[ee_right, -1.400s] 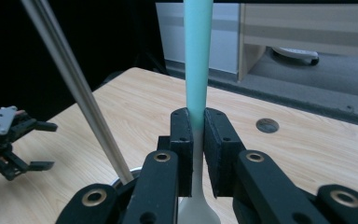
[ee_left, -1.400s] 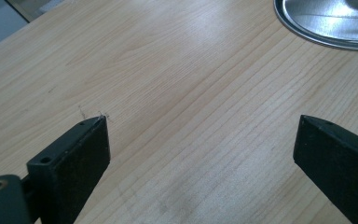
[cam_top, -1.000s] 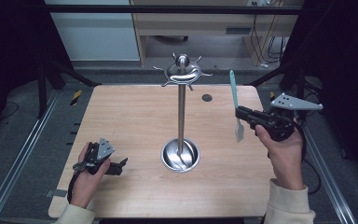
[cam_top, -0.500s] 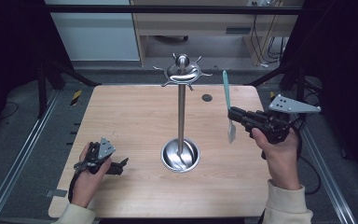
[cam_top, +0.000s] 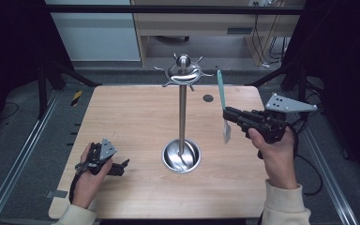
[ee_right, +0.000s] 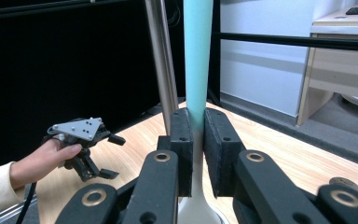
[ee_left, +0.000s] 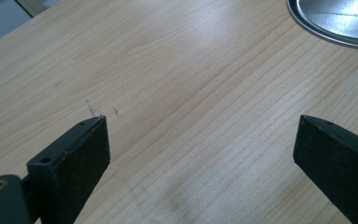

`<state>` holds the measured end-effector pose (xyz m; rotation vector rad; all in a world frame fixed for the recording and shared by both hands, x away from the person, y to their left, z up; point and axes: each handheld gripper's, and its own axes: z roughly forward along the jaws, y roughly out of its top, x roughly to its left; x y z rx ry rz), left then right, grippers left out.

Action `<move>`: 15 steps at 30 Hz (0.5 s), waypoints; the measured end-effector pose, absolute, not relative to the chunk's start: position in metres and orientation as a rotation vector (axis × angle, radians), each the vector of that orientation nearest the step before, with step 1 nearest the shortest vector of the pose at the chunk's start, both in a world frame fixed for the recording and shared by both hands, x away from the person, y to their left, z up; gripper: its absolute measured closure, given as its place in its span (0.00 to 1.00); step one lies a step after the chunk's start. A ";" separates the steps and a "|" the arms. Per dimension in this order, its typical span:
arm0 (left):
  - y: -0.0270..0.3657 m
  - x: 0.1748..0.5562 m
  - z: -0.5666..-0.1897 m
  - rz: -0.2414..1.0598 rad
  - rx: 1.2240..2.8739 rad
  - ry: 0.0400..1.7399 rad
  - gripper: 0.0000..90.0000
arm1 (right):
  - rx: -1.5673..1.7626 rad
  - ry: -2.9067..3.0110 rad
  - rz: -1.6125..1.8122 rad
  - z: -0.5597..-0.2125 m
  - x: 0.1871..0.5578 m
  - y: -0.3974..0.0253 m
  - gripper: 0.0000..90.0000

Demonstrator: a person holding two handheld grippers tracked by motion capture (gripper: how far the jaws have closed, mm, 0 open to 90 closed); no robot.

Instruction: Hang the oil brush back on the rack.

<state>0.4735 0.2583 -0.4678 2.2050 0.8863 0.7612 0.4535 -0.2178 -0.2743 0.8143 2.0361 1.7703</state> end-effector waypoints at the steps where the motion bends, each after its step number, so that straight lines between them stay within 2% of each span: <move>1: 0.258 0.474 -0.468 0.764 2.206 0.886 0.04 | 0.809 2.035 1.769 -0.274 0.454 -0.217 0.92; 15: 0.257 0.474 -0.468 0.762 2.215 0.878 0.04 | 0.797 2.064 1.767 -0.274 0.456 -0.213 0.92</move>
